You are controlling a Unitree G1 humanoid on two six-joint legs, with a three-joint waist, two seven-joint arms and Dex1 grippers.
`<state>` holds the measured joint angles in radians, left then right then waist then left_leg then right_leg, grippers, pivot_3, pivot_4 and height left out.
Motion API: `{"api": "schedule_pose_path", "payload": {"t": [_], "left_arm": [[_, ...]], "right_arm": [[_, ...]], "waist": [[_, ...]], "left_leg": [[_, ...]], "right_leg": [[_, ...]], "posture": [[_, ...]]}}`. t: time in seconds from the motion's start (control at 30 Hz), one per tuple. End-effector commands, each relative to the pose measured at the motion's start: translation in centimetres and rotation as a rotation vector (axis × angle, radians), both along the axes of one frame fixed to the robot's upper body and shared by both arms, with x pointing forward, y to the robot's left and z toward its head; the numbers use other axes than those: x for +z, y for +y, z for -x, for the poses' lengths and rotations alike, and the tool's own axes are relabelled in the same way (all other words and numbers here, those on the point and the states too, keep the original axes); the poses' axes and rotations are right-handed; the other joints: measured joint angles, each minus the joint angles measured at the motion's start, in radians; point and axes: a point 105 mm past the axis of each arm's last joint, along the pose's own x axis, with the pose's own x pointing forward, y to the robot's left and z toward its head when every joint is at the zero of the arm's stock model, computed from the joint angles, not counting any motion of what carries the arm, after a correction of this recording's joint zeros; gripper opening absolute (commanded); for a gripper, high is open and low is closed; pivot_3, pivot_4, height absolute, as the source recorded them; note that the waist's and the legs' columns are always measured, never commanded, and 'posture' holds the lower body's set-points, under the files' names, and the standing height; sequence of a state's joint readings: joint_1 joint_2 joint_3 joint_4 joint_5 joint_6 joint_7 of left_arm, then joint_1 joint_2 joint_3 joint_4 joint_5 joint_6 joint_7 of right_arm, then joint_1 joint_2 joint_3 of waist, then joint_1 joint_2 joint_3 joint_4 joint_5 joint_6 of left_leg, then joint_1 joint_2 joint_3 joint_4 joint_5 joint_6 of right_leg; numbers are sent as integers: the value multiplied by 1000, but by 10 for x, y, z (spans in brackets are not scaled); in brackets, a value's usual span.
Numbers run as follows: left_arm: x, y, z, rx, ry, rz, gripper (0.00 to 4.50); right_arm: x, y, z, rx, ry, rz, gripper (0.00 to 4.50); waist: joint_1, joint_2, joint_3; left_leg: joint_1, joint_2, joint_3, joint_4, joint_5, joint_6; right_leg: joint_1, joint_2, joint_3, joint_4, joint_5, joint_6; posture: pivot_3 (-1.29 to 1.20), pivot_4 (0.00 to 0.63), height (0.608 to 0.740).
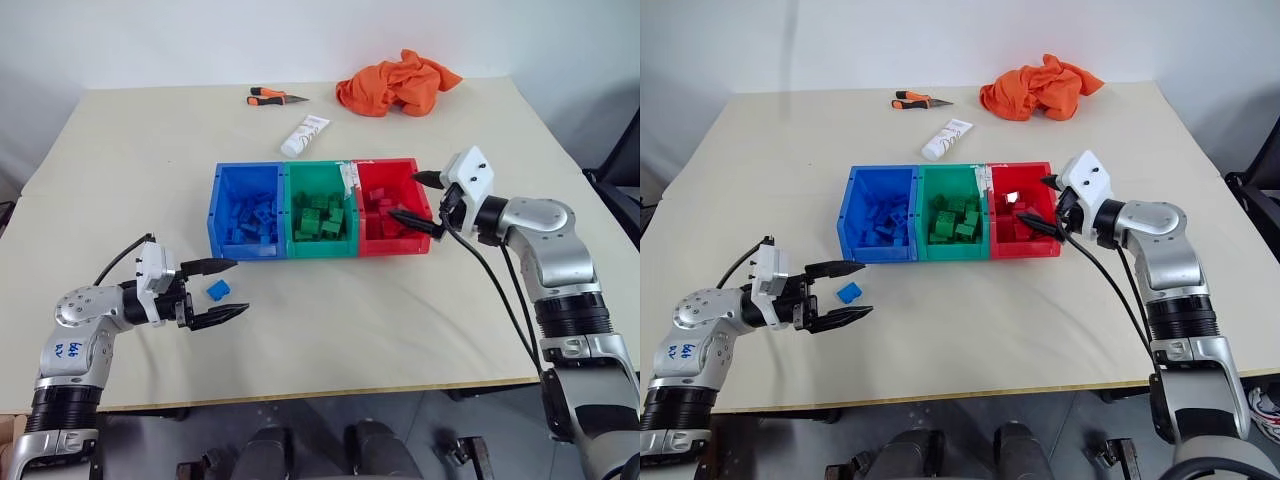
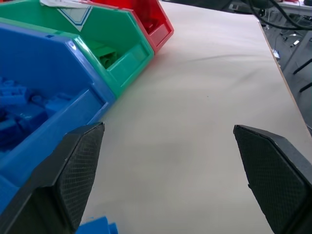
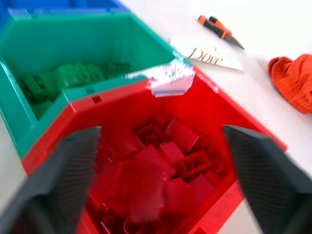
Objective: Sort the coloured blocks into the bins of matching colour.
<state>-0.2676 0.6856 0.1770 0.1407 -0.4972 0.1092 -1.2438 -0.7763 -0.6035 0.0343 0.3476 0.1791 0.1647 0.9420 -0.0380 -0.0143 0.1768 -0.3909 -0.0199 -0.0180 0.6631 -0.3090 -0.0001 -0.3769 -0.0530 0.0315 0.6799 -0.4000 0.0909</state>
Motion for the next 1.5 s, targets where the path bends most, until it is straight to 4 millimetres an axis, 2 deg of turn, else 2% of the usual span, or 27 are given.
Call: {"api": "schedule_pose_path", "payload": {"t": [0.03, 0.17, 0.3, 0.4, 0.53, 0.6, 0.7, 0.8, 1.07, 1.27, 1.4, 1.5], "left_arm": [[4, 4, 3, 16, -21, -8, 4500], [5, 12, 5, 81, 0, -23, 4500], [6, 27, 10, 192, 33, -59, 4500], [7, 43, 16, 294, 62, -82, 4500], [7, 71, 31, 439, 79, -110, 4500], [2, 90, 46, 524, 132, -142, 4500], [-1, 101, 53, 590, 166, -169, 4500], [-8, 90, 46, 583, 214, -165, 4500], [-24, 38, 14, 460, 178, -127, 4500], [-41, 22, -22, 455, 166, -111, 4500], [-50, 13, -32, 429, 160, -136, 4500], [-52, 10, -34, 417, 141, -162, 3918]], "right_arm": [[21, 1, 13, 62, -79, 11, 4488], [10, -4, 46, 174, -14, 71, 4488], [-4, -21, 81, 259, 79, 145, 4488], [-11, -34, 97, 280, 115, 186, 4488], [-6, -39, 102, 265, 121, 149, 4488], [-4, -38, 102, 259, 119, 139, 4488], [-4, -34, 98, 257, 114, 122, 4488], [-6, -27, 93, 269, 111, 112, 4488], [-2, -18, 89, 287, 85, 100, 4488], [-2, -19, 94, 262, 66, 85, 4488], [-2, -21, 97, 236, 59, 79, 4488], [-1, -22, 99, 222, 57, 76, 4500]], "waist": [[0, 0, 0], [7, 0, 0], [12, 0, 0], [10, 0, 0], [-4, 0, 0], [-8, 0, 0], [-6, 0, 0], [11, 0, 1], [19, 0, 0], [13, 0, 1], [12, 0, 0], [12, 0, 0]], "left_leg": [[0, 0, 0, 0, 0, 0], [0, 0, -1, 0, 0, 0], [0, 0, -1, 1, -1, 1], [0, 0, -1, 1, -1, 2], [1, 1, 0, -1, -1, 1], [2, 1, 0, -1, -1, 1], [2, 1, 0, -2, -1, 2], [2, 0, 0, -1, -4, 7], [1, -2, 0, -1, -2, 3], [1, -2, 0, 0, -2, 3], [1, -2, 0, 2, -1, 2], [1, -2, 0, 2, -1, 2]], "right_leg": [[0, 0, 0, 0, 0, 0], [0, 0, 0, -1, 0, 0], [1, -1, 0, -4, 0, 0], [3, -1, 0, -6, 0, 0], [2, 0, 1, -6, 0, 0], [2, 0, 1, -5, 0, 0], [3, 0, 1, -6, 0, 0], [3, -1, 1, -7, 0, 0], [3, -3, 0, -7, 0, 0], [2, -2, -1, -6, 0, 1], [3, -2, -1, -5, 0, 1], [3, -2, -1, -4, 0, 1]], "posture": [[0, 150, 740], [0, 150, 740], [0, 150, 740], [0, 150, 740], [0, 150, 740], [0, 150, 740], [0, 150, 740], [0, 150, 740], [0, 150, 740], [0, 150, 740], [0, 150, 740], [0, 150, 740]]}}
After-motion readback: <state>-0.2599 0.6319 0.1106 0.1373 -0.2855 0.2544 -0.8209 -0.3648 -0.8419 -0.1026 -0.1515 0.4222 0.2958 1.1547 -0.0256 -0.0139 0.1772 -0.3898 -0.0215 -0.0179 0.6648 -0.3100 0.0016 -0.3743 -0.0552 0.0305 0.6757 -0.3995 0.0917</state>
